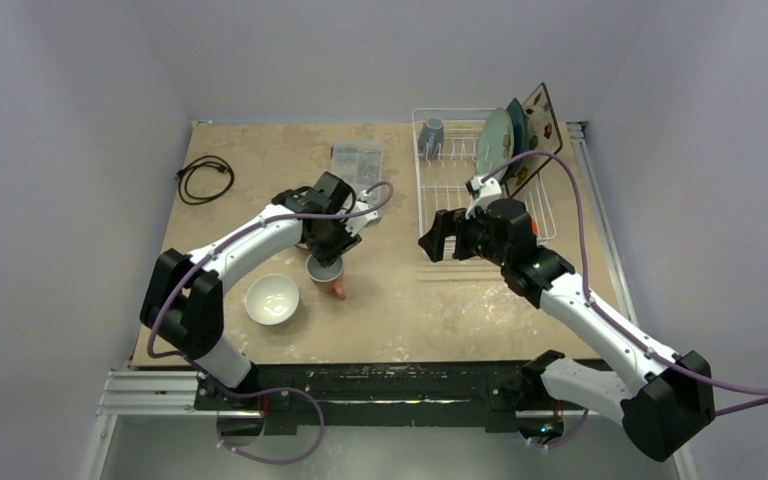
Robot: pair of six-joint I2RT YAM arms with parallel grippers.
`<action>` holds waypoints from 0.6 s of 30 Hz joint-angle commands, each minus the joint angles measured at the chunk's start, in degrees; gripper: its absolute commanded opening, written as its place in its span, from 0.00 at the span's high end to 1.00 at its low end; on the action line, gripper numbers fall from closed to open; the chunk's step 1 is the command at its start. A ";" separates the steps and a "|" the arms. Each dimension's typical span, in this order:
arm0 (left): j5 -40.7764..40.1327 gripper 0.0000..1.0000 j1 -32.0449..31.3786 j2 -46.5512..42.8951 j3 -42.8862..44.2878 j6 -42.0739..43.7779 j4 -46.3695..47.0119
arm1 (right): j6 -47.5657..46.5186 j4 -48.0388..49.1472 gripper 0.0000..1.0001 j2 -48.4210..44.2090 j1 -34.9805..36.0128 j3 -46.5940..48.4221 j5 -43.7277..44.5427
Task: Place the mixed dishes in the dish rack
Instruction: Pick up the cup at the center of the board.
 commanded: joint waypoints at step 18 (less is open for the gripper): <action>9.83 1.00 -0.66 -6.43 4.46 -1.17 -0.83 | 0.84 3.99 0.01 1.71 -0.01 -0.73 0.35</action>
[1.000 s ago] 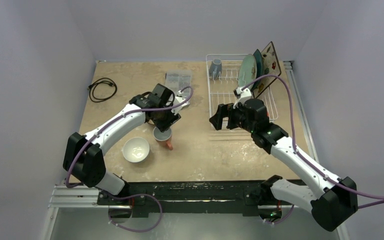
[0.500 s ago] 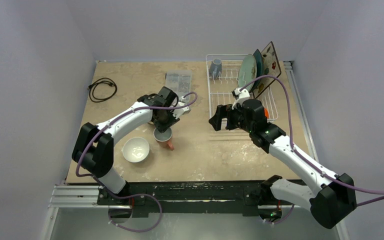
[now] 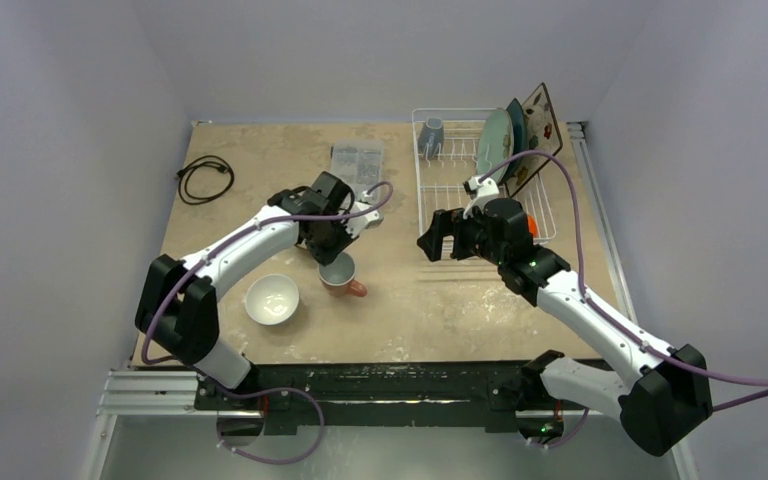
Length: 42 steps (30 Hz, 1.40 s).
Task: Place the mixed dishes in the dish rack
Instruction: Pick up the cup at the center of the board.
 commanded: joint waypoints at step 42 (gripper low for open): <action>64.13 1.00 9.38 0.95 -6.52 -130.51 129.55 | -13.88 66.48 0.01 -6.08 11.16 -7.07 -12.02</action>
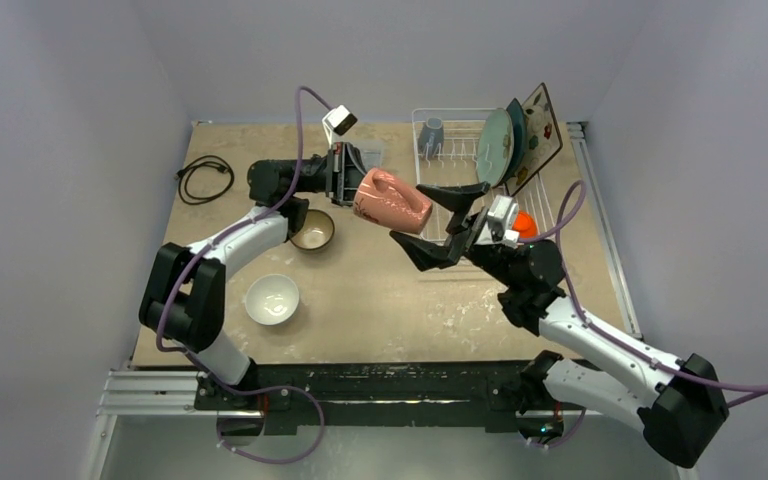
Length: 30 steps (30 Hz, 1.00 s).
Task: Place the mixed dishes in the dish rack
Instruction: Pick up the cup at the center of the board.
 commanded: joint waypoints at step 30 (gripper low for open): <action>-3.09 1.00 -0.26 -1.09 0.25 -3.43 7.50 | 6.37 14.53 0.24 10.18 1.26 8.91 -1.56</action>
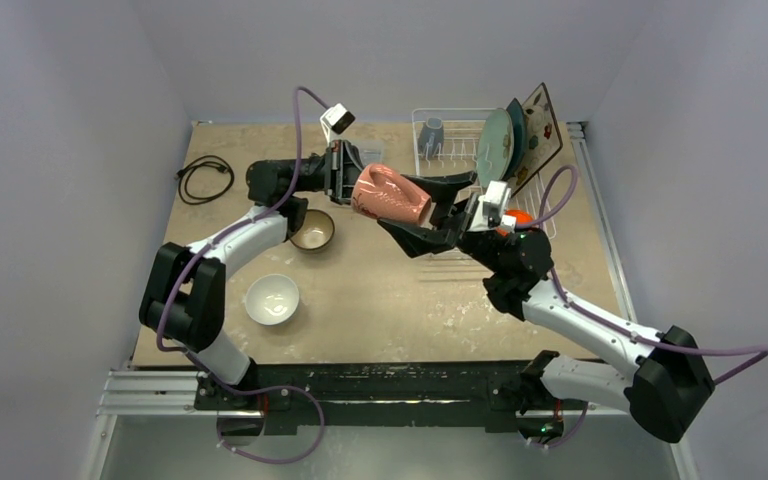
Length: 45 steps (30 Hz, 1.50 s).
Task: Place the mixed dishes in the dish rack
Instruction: Pick up the cup at the center of the board, then turn the cup upside down in the dish rack.
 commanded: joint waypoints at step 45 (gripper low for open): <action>-29.55 0.26 6.16 -12.92 11.78 77.12 -99.82 | 5.58 -57.94 1.00 -19.42 -1.48 6.84 48.81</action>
